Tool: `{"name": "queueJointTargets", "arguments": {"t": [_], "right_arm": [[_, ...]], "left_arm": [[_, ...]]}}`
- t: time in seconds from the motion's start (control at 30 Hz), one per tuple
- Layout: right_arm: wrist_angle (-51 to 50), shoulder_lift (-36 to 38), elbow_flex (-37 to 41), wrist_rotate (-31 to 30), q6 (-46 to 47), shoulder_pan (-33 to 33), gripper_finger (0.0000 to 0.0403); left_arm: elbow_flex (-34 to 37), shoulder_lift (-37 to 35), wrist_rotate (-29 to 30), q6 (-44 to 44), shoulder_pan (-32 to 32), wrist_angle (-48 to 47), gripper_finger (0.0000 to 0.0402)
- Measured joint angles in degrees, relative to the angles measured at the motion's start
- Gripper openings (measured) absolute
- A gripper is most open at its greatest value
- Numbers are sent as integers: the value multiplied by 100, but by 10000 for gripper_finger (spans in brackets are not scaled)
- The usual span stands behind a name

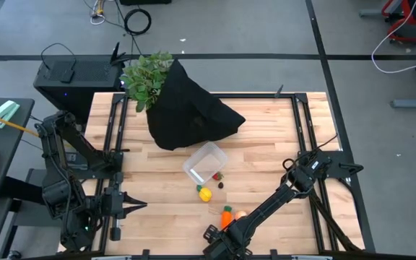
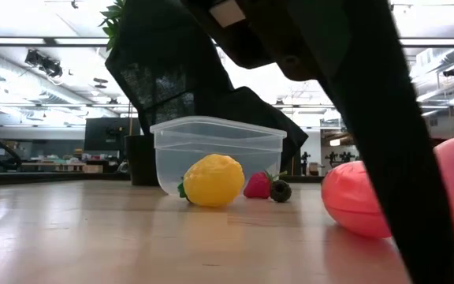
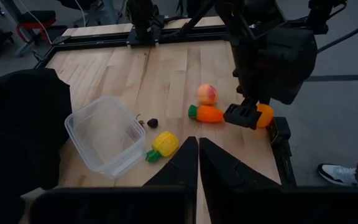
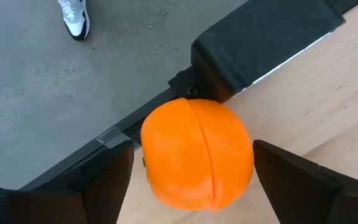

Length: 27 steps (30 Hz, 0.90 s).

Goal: Pick and placing Produce into tupperware
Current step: Put the orange into the transparent bin

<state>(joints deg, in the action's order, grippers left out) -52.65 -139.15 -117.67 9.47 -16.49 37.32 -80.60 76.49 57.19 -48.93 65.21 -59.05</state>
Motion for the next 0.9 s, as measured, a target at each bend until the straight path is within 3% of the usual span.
{"name": "queueJointTargets", "arguments": {"t": [0.3, 0.5, 0.9], "right_arm": [[3, 0, 0, 0, 1, 0, 275], [3, 0, 0, 0, 2, 0, 249], [-270, 111, -2, -224, 0, -44, 247]], "left_arm": [[0, 0, 0, -2, 0, 2, 8], [0, 0, 0, -36, 0, 1, 24], [0, 0, 0, -100, 0, 0, 10]]}}
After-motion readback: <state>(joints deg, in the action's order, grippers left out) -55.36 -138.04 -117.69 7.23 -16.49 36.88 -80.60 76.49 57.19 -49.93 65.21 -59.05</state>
